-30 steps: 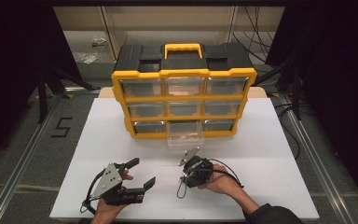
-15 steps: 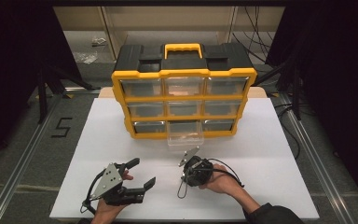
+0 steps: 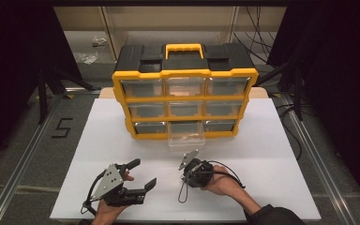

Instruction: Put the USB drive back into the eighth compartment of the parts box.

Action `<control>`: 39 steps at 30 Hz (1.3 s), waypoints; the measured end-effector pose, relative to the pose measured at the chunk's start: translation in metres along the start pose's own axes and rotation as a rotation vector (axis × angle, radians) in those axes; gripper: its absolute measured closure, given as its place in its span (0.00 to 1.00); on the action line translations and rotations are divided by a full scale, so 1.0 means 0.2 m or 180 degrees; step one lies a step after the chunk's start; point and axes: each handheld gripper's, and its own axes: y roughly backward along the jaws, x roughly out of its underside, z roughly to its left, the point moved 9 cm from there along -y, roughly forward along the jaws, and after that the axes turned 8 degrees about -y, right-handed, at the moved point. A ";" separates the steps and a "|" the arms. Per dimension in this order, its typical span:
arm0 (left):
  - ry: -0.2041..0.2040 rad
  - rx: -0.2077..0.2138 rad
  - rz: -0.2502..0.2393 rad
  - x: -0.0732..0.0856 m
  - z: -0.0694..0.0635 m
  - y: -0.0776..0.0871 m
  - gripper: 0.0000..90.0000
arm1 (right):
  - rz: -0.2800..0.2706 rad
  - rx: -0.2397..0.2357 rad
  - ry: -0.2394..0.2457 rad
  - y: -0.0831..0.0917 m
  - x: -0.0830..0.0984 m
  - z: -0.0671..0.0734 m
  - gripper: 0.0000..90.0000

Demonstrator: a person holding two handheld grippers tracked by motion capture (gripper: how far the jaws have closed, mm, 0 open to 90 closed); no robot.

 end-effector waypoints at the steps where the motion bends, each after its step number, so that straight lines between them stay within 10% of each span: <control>1: 0.0003 0.0000 -0.0002 0.00 0.00 0.00 0.18 | -0.0004 0.0005 0.0024 0.00 0.00 0.00 0.88; 39: 0.0000 -0.0004 -0.0005 0.00 0.00 0.00 0.18 | -0.0559 0.0091 0.0075 0.19 -0.12 -0.02 0.88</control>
